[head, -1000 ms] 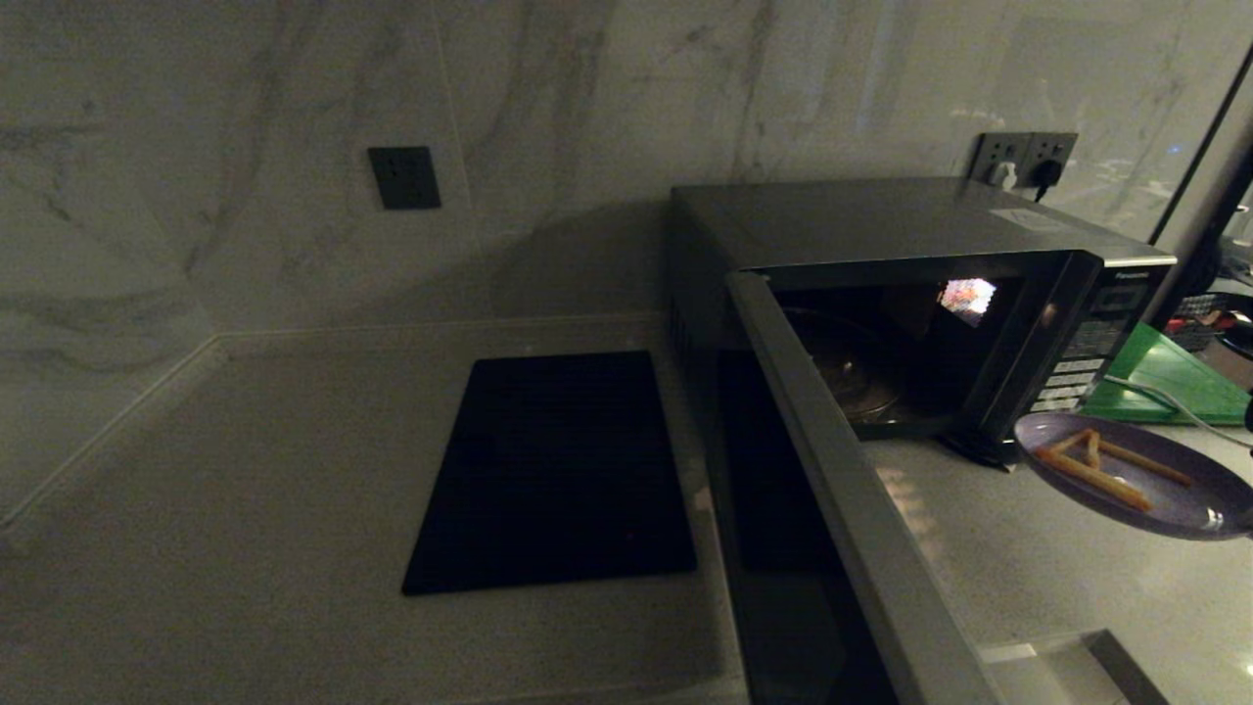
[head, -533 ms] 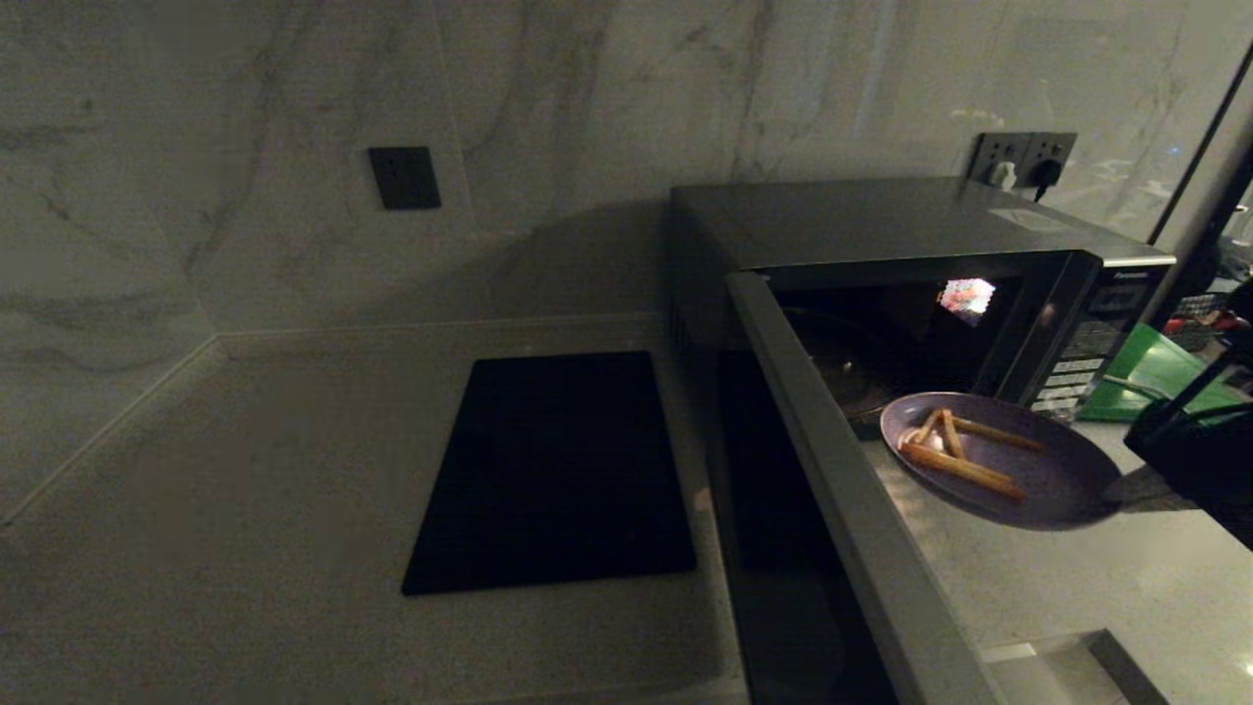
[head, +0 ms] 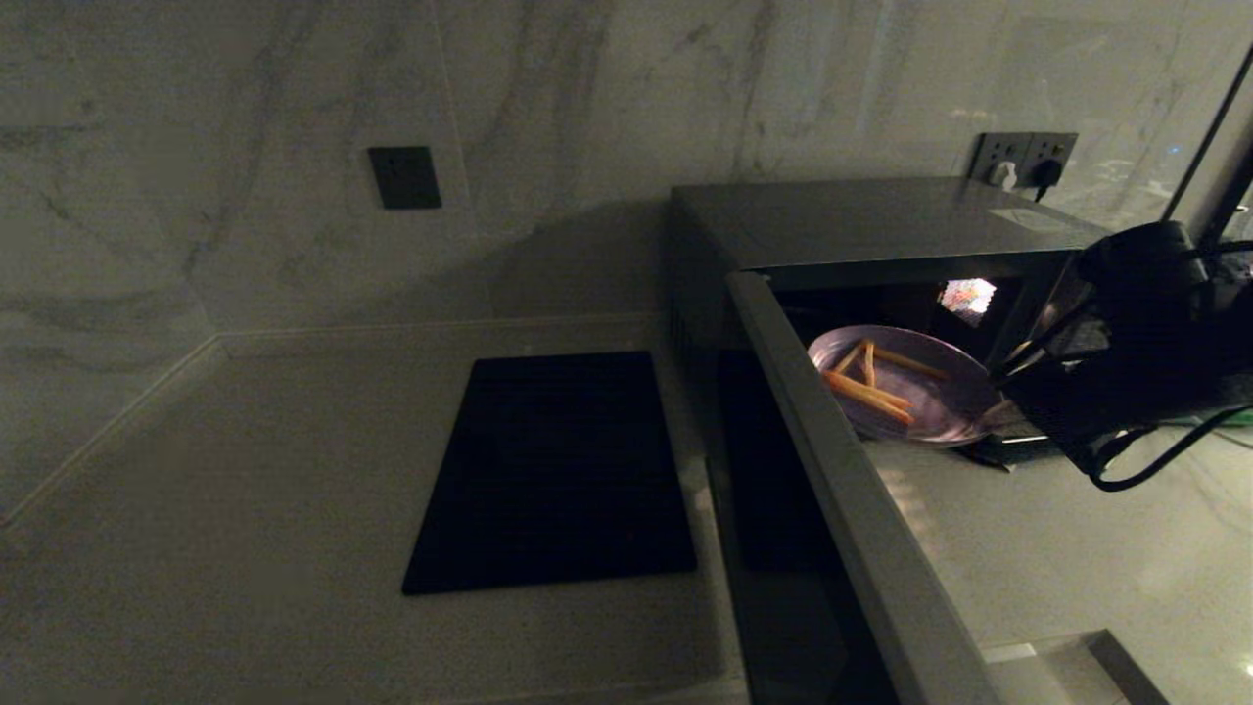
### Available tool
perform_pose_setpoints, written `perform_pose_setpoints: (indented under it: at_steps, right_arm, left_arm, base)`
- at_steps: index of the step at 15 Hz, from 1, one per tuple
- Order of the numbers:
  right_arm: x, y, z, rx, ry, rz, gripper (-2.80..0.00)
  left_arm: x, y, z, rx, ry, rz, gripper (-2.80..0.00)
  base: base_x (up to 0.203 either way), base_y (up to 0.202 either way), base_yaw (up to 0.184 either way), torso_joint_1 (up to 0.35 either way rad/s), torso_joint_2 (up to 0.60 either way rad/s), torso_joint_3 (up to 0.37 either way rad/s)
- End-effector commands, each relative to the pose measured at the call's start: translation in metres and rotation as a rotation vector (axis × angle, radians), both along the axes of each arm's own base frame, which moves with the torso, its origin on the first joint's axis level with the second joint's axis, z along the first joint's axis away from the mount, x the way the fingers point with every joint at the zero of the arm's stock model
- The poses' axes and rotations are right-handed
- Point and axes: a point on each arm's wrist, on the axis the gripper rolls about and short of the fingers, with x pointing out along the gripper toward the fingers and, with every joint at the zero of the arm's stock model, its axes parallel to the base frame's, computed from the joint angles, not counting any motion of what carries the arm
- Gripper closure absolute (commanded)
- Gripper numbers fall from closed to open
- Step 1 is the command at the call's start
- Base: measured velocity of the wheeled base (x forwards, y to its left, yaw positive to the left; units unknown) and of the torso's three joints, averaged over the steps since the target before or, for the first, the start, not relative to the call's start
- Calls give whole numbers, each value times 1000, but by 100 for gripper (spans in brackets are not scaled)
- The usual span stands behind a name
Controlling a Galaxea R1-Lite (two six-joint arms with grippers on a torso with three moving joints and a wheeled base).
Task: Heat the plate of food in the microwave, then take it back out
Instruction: Put the plate in the microwave oven
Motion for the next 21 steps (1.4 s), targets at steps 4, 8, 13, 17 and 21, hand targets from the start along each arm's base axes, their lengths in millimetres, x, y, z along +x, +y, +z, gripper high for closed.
perform_pose_setpoints:
  at_steps: [4,8,13,17,21]
  right_arm:
    - [58,2,-20,32,-6,-31,0]
    - [78,1,-26,31,-58,-31,0]
    - [95,3,-25,37,-111,-12,0]
    - [100,13,-34,45,-93,18,0]
    - [105,25,-52,51,-48,51,0]
  left_arm:
    - [0,0,0,-1,1,1,0]
    - [0,0,0,-1,1,1,0]
    - [0,0,0,-1,1,1,0]
    - [0,0,0,-1,1,3,0]
    - [0,0,0,-1,1,1,0]
  base:
    - [0,0,0,0,0,0]
    - [0,0,0,0,0,0]
    - [0,0,0,0,0,0]
    - [0,0,0,0,0,0]
    - [0,0,0,0,0,0]
